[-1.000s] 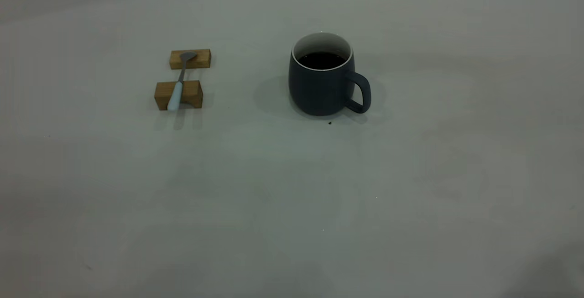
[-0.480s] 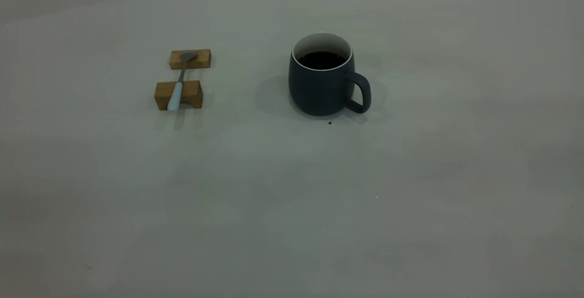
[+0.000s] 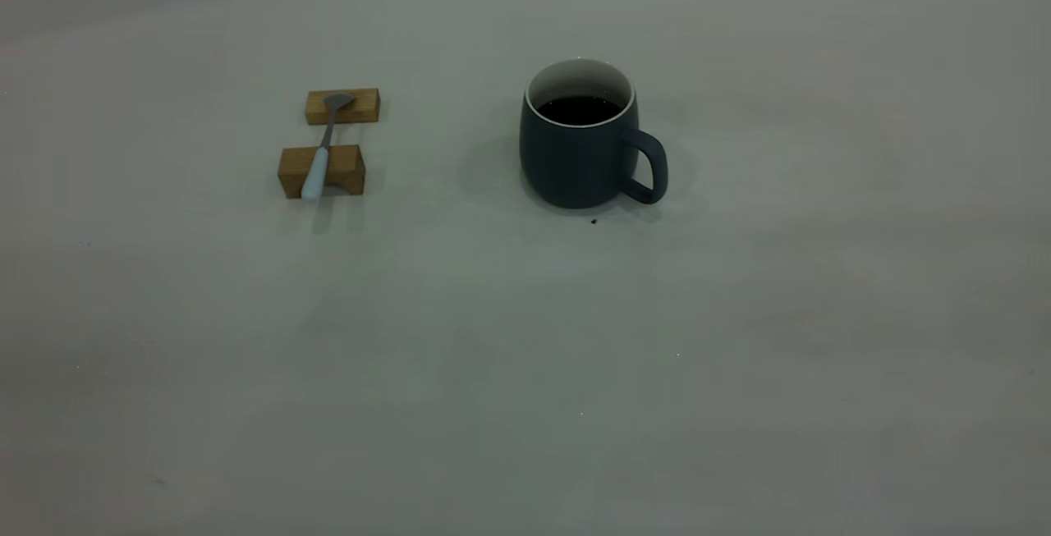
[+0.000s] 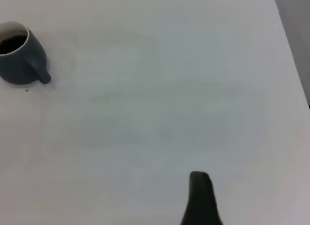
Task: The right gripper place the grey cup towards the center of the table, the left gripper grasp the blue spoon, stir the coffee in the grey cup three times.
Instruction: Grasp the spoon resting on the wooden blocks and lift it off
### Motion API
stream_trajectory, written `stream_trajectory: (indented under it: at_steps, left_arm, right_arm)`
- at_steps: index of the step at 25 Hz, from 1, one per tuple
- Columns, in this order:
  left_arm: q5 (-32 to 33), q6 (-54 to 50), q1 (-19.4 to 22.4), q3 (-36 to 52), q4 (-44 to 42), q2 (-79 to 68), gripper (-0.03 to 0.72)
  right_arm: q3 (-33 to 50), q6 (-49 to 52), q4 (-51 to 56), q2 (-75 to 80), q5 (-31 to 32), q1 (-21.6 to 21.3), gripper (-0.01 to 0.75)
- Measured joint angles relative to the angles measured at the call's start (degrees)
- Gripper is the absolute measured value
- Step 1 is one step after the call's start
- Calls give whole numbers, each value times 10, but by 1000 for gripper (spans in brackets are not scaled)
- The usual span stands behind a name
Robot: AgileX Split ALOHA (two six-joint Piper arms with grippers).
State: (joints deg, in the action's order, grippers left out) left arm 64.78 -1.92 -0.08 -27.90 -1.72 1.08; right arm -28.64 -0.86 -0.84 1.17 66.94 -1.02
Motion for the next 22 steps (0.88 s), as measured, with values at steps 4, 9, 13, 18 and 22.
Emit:
stream_trajectory:
  at_steps: [4, 9, 13, 18, 22]
  left_arm:
    - [0, 0, 0, 0, 0, 0, 344]
    - [0, 0, 0, 0, 0, 0, 344]
    - [0, 0, 0, 0, 0, 0, 344]
    - [0, 0, 0, 0, 0, 0, 344]
    - [0, 0, 0, 0, 0, 0, 344]
  right_arm:
    - [12, -13, 12, 0, -15, -1, 611]
    - [18, -14, 17, -1, -18, -1, 611]
    - [18, -14, 17, -1, -18, -1, 586]
    - [18, -14, 17, -1, -18, -1, 525]
    - [18, -14, 17, -1, -18, -1, 473]
